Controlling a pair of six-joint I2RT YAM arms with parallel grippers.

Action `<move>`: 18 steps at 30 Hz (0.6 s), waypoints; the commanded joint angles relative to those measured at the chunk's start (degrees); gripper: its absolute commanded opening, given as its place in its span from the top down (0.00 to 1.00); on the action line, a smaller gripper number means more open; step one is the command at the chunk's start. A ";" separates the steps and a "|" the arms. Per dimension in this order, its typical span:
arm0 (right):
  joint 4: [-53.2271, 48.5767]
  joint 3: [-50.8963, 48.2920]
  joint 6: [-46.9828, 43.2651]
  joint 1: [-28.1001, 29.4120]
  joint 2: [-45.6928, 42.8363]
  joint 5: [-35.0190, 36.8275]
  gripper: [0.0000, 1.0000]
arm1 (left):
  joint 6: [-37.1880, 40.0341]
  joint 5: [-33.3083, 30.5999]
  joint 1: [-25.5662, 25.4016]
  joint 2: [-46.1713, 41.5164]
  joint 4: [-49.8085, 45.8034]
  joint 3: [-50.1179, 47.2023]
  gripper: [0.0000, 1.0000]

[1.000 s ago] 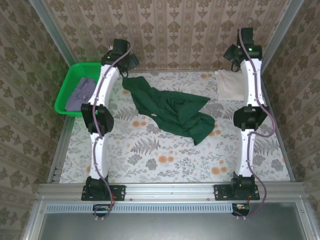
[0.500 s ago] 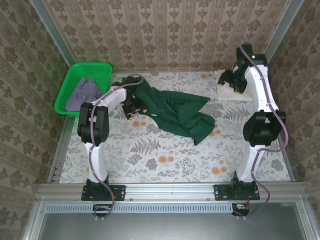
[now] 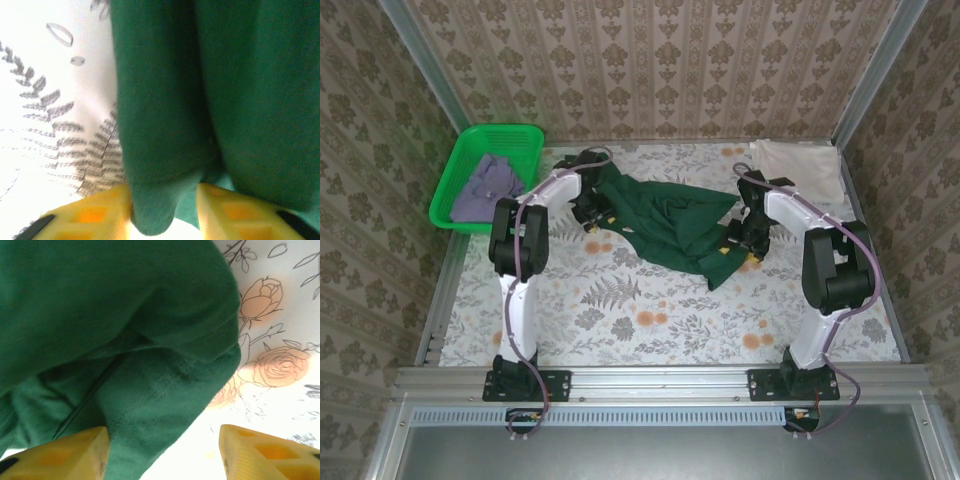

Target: Fold and stack the t-shirts

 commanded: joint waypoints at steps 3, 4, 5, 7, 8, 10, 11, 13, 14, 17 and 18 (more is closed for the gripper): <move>11.89 -6.84 7.66 0.07 -0.85 -7.69 0.54 | 3.62 -3.98 0.88 2.93 -4.03 4.49 1.00; 13.88 -8.27 8.97 0.07 -0.83 -8.51 0.67 | 4.05 -4.68 1.17 2.29 -4.56 4.73 1.00; 15.69 -9.69 10.34 0.07 -0.89 -9.63 0.79 | 4.36 -5.33 1.64 1.37 -5.10 4.84 1.00; 17.26 -11.80 12.45 0.14 -1.43 -11.45 0.92 | 4.73 -6.81 2.69 -1.14 -5.36 4.63 1.00; 17.66 -13.19 13.07 0.24 -2.60 -12.00 0.96 | 4.85 -7.62 3.29 -2.70 -5.21 4.34 1.00; 17.79 -15.99 14.35 0.55 -5.27 -13.41 1.00 | 5.12 -8.33 4.56 -5.22 -4.77 4.67 1.00; 17.50 -17.76 15.51 0.85 -6.86 -15.10 1.00 | 5.27 -8.38 5.19 -6.22 -4.90 5.24 1.00; 17.66 -21.00 17.78 1.90 -10.58 -18.18 1.00 | 5.21 -8.60 6.32 -7.59 -5.51 7.13 1.00; 17.87 -23.14 19.30 2.86 -12.81 -18.45 1.00 | 5.28 -8.64 6.76 -8.13 -5.86 8.26 1.00; 20.27 -29.21 25.58 6.79 -17.73 -21.07 1.00 | 5.21 -9.49 7.52 -8.56 -7.45 11.57 1.00; 21.09 -30.67 27.58 8.35 -18.64 -21.84 1.00 | 5.14 -9.93 7.70 -8.26 -8.06 12.51 1.00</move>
